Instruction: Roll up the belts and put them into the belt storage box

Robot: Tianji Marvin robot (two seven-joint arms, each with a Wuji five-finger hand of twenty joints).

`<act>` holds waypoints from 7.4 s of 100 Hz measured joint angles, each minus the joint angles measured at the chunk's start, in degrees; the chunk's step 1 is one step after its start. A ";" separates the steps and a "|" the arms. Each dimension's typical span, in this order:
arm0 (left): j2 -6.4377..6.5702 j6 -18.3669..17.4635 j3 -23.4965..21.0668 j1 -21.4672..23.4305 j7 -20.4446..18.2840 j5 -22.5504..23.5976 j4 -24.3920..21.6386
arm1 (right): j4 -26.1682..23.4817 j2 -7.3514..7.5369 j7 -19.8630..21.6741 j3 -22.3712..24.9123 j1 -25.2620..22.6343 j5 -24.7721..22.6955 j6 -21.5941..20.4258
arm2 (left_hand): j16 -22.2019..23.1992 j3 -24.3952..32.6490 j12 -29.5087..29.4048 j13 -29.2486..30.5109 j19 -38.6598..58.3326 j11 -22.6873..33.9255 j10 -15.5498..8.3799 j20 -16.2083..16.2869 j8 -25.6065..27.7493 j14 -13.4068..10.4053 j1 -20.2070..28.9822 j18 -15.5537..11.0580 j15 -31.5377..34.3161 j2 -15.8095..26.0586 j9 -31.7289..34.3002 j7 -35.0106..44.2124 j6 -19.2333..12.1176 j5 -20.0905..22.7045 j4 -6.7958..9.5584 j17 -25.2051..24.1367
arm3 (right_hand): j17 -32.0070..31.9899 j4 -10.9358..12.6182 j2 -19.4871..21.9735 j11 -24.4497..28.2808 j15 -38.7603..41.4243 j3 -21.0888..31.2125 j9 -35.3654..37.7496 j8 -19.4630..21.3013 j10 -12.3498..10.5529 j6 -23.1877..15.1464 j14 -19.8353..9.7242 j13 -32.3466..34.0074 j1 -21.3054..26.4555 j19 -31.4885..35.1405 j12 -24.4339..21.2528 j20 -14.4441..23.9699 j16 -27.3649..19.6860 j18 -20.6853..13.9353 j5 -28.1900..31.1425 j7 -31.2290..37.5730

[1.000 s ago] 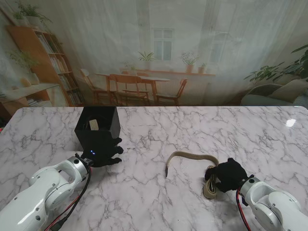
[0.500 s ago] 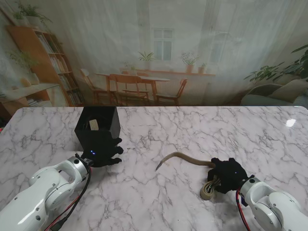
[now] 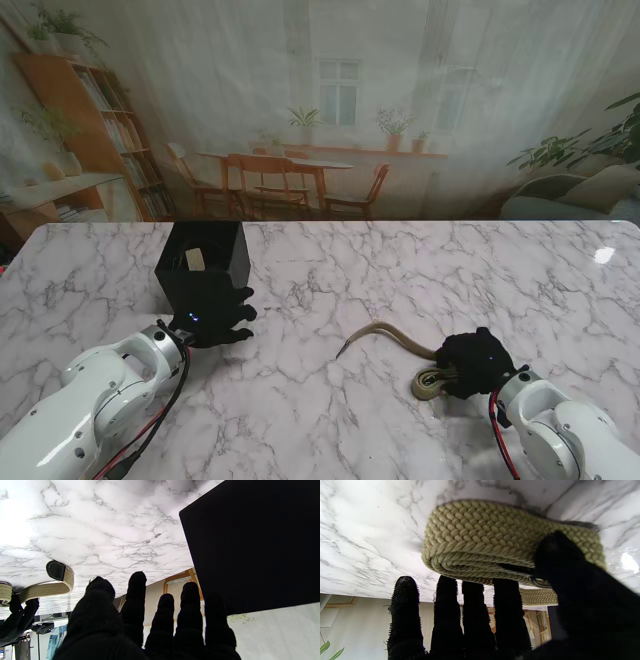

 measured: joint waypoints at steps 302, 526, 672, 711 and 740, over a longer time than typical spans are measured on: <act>0.01 -0.02 0.37 -0.36 -0.10 -0.32 0.55 | -1.48 0.58 5.57 0.95 -0.06 -0.10 -4.22 | 0.00 0.00 0.00 0.00 -0.04 0.00 0.00 0.00 0.00 0.00 0.01 0.02 -0.01 0.00 0.00 0.00 0.00 0.00 0.00 -0.04 | 2.20 0.75 3.45 -9.69 1.66 0.87 -12.63 7.60 9.72 -18.39 -0.72 4.34 1.67 2.51 -5.66 9.28 6.03 -2.06 -11.62 -13.76; 0.02 -0.08 0.84 -0.63 -0.73 -0.81 0.86 | 10.11 -0.85 -15.95 -5.43 4.82 1.33 -3.55 | 0.00 0.00 0.00 0.00 -0.81 0.00 -0.01 0.00 0.00 0.00 -0.01 0.09 -0.46 0.51 -0.01 -0.12 0.00 0.00 0.00 -0.55 | 24.07 -2.10 2.24 13.26 21.03 -5.26 19.77 6.44 1.44 13.59 -0.62 30.64 1.23 18.50 6.86 9.34 17.98 -9.97 -38.22 -7.72; 0.01 -0.21 3.32 -2.36 -2.78 -2.93 1.55 | 11.35 -0.72 -12.54 -11.73 10.39 4.06 -7.14 | 0.00 -0.21 0.00 0.00 -1.45 0.00 -0.02 0.00 -8.67 0.02 -2.99 0.21 -0.48 1.91 -0.02 -10.01 2.54 -3.19 0.00 -0.58 | 16.43 2.85 -4.39 22.71 24.03 -4.29 13.54 5.90 -4.33 13.53 -4.30 26.12 -3.56 12.98 16.77 8.88 23.26 -11.33 -33.67 -12.22; 0.01 -0.20 3.38 -2.37 -2.69 -2.82 1.67 | 10.87 -0.75 -12.45 -11.54 9.60 3.81 -2.92 | 0.00 -0.21 0.00 0.00 -1.45 0.00 -0.02 0.00 -9.32 0.02 -2.99 0.22 -0.48 1.91 -0.02 -10.84 2.77 -3.19 0.00 -0.58 | 20.81 0.47 -5.38 24.08 24.95 -3.92 15.70 13.31 -4.56 8.29 -5.05 27.84 -2.75 12.52 17.62 6.19 23.10 -11.16 -10.75 -5.35; 0.01 -0.23 3.20 -2.29 -2.78 -2.78 1.67 | 10.31 -1.06 -12.13 -11.53 9.09 5.51 -1.05 | 0.00 -0.21 0.00 0.00 -1.45 0.00 -0.02 0.00 -9.35 0.02 -3.32 0.23 -0.48 1.91 -0.02 -10.89 2.87 -3.19 0.00 -0.58 | 23.45 -1.41 -4.81 24.09 24.95 -4.34 17.57 10.16 -4.53 2.09 -5.07 29.19 -2.78 14.10 17.61 5.55 23.10 -9.87 -10.37 8.48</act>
